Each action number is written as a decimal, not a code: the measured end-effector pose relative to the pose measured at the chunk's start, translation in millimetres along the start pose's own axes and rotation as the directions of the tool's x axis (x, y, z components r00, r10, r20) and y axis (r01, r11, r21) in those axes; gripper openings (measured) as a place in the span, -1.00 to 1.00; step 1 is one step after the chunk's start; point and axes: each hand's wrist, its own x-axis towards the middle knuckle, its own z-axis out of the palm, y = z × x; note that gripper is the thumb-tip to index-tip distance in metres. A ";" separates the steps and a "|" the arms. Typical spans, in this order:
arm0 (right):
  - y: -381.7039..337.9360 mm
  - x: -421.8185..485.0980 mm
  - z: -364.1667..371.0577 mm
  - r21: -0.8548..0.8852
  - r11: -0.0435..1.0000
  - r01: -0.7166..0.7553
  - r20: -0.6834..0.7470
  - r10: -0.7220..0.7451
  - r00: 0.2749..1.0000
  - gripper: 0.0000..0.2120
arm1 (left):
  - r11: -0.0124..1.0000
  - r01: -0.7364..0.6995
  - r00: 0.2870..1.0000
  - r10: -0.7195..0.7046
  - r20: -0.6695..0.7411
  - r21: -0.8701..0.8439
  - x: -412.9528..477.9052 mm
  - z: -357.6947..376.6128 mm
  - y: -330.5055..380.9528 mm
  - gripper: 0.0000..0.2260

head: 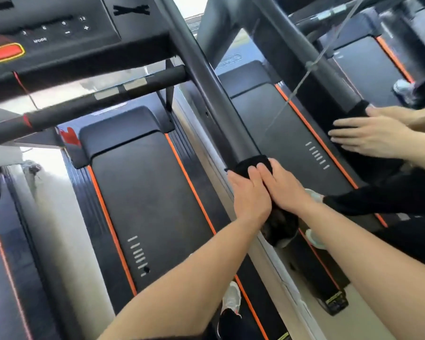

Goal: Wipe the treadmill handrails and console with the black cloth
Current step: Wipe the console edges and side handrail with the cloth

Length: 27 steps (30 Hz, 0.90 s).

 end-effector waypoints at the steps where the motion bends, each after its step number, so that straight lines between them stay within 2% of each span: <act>1: -9.6 17.9 -1.1 -0.002 1.000 -0.002 0.004 0.002 1.000 -0.48 | 1.000 0.007 0.999 -0.008 -0.034 -0.015 15.4 -2.0 10.8 -0.39; 5: -42.9 68.5 -1.2 0.086 0.991 0.098 0.008 -0.099 0.995 -0.43 | 0.997 -0.024 0.993 0.015 -0.114 -0.076 59.7 -16.0 43.1 -0.39; 7: -38.0 59.8 -1.0 0.130 0.984 0.125 0.027 -0.130 0.991 -0.50 | 0.998 -0.031 0.993 0.024 -0.119 -0.058 58.5 -13.1 36.3 -0.37; 10: -10.9 24.0 -4.0 0.130 0.979 0.158 0.038 -0.164 0.986 -0.58 | 0.999 -0.051 0.993 0.052 -0.104 0.003 23.0 0.8 10.4 -0.36; 14: 34.3 -31.9 -1.8 0.211 0.954 0.215 0.023 -0.225 0.974 -0.68 | 0.996 -0.087 0.991 0.084 -0.101 -0.030 -40.1 24.6 -31.3 -0.40; 18: 93.8 -71.5 19.0 0.224 0.942 0.249 -0.066 -0.240 0.968 -0.51 | 0.981 -0.194 0.970 0.188 -0.153 -0.026 -82.9 49.9 -73.6 -0.42; 21: 140.5 -95.0 47.4 0.267 0.923 0.278 -0.114 -0.256 0.960 -0.40 | 0.958 -0.280 0.947 0.287 -0.144 0.068 -105.2 62.2 -109.1 -0.39; 24: 153.2 -99.8 65.6 0.297 0.905 0.303 -0.146 -0.271 0.951 -0.39 | 0.927 -0.346 0.923 0.364 -0.127 0.142 -103.0 59.3 -123.7 -0.36; 27: 146.2 -89.8 67.0 0.385 0.858 0.340 -0.211 -0.277 0.938 -0.35 | 0.891 -0.433 0.886 0.449 -0.117 0.138 -92.6 54.4 -120.3 -0.33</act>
